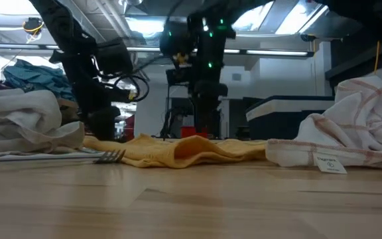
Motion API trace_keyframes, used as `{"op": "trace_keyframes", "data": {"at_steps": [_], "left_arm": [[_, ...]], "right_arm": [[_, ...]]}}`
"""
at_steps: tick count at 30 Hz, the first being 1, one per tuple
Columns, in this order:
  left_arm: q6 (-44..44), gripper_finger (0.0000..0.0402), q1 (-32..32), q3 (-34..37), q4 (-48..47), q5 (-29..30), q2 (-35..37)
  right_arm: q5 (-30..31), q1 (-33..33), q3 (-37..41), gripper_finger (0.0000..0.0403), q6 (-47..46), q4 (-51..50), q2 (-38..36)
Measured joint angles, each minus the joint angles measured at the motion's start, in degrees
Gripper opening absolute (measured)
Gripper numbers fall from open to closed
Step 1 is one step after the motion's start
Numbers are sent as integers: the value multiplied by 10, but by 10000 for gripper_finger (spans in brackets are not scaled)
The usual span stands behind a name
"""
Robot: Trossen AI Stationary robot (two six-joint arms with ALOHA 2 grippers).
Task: Fold towel
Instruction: Fold the yellow towel
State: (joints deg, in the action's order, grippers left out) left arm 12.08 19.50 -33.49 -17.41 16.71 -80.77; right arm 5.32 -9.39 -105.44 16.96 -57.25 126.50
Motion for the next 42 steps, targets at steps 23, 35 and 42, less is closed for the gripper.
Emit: {"op": "trace_keyframes", "data": {"at_steps": [23, 35, 42], "left_arm": [[-23, 1, 62, 3, 218, 26, -101], [-63, 1, 64, 0, 302, -5, -115], [-95, 1, 26, -6, 302, -3, 0]], "right_arm": [[-94, 41, 139, 195, -132, 68, -3], [-39, 111, 93, 195, -151, 48, 3], [-24, 100, -15, 195, -150, -80, 3]]}}
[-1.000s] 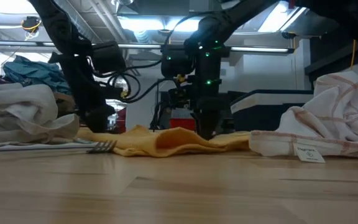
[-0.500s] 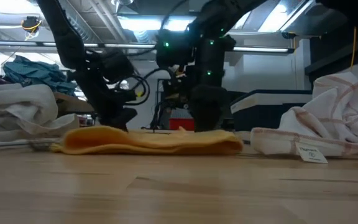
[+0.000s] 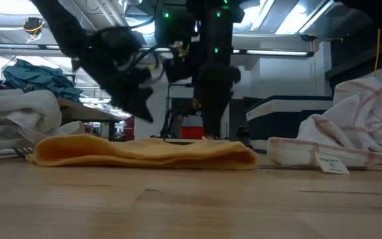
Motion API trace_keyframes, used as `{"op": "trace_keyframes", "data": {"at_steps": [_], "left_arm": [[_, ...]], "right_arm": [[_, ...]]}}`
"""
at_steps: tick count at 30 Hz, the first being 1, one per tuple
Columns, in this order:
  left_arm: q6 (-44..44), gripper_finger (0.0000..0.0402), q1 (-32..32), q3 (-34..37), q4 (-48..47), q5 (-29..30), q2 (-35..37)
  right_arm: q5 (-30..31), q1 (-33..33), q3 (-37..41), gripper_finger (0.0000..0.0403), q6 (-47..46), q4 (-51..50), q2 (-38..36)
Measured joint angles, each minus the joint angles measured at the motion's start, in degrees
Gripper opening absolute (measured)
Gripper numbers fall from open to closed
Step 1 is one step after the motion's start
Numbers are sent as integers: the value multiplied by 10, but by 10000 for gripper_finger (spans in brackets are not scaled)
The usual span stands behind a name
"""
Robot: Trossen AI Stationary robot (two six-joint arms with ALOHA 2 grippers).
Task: Fold towel
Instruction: Fold the yellow towel
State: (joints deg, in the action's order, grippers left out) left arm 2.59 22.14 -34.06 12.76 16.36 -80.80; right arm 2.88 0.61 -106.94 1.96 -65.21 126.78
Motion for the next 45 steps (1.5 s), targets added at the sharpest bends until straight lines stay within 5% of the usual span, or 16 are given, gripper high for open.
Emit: {"op": "trace_keyframes", "data": {"at_steps": [6, 12, 20, 27, 39, 45], "left_arm": [[-1, 1, -54, 0, -60, -3, 129], [80, 1, -117, -1, -173, -89, 228], [161, 1, -199, -1, -239, -111, 249], [147, 4, -241, -1, -320, -150, 249], [148, 155, -321, -1, -370, -151, 229], [81, 187, -376, -1, -345, -150, 174]], "right_arm": [[-13, -2, -84, 195, -1, -105, 0], [-40, 11, -104, 195, -29, -125, -1], [-41, 52, -78, 195, -41, -90, -2], [-55, 77, -77, 195, -96, -93, -2], [-84, 119, -77, 195, -90, -79, -2], [-48, 131, -77, 195, -32, -62, -2]]}}
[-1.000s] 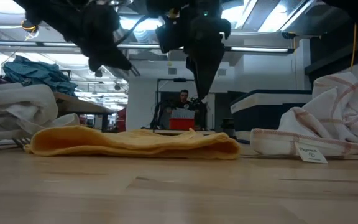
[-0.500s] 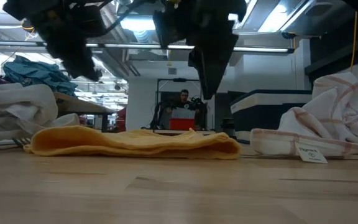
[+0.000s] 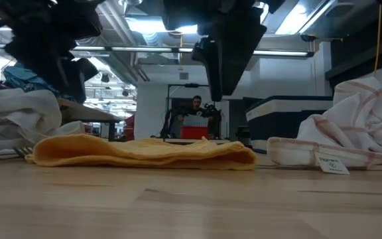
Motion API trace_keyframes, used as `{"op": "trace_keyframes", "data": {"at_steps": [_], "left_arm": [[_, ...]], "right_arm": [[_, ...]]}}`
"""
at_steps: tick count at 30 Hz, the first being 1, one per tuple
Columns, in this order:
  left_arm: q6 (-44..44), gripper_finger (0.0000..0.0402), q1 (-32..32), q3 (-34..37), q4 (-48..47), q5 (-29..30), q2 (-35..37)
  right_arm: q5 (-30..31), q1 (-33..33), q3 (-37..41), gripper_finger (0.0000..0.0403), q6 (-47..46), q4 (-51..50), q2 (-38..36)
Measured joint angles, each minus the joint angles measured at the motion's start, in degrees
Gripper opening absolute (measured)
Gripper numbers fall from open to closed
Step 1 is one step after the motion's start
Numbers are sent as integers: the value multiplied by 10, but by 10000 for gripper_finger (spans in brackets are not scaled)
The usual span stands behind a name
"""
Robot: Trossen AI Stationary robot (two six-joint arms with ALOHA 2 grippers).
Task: Fold towel
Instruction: Fold the yellow towel
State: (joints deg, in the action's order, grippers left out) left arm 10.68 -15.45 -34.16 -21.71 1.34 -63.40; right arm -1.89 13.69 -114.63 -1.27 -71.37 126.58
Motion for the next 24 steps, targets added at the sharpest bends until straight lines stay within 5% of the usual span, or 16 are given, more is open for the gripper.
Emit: {"op": "trace_keyframes", "data": {"at_steps": [24], "left_arm": [[-91, 189, -89, 0, 102, 57, -183]], "right_arm": [[16, 32, 0, 195, 33, 1, 84]]}}
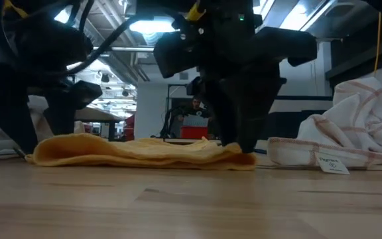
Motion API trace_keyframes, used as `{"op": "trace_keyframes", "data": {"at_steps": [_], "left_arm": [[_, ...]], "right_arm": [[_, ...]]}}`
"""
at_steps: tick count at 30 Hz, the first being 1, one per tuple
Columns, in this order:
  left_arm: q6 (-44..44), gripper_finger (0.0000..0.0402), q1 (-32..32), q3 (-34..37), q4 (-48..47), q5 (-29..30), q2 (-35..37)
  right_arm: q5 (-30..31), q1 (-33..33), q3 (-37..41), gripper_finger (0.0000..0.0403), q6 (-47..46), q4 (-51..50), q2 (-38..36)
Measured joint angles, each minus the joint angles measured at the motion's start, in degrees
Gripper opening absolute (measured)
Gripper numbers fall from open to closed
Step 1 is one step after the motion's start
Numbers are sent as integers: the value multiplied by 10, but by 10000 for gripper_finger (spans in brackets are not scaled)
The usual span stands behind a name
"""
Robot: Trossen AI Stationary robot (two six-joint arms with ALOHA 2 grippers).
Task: Fold towel
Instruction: Fold the yellow towel
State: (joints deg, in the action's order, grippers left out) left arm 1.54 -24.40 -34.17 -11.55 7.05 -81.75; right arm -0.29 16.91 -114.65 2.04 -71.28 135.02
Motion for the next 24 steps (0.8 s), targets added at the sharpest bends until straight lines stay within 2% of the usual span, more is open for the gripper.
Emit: {"op": "trace_keyframes", "data": {"at_steps": [12, 18, 24], "left_arm": [[32, 179, 0, -2, 20, 4, -52], [56, 122, 0, -1, 19, 8, -53], [75, 38, -1, -1, 21, 10, -50]], "right_arm": [[2, 0, -2, 195, -1, 34, 32], [1, 0, -3, 172, -2, 35, 40], [3, 0, -3, 85, -20, 32, 41]]}}
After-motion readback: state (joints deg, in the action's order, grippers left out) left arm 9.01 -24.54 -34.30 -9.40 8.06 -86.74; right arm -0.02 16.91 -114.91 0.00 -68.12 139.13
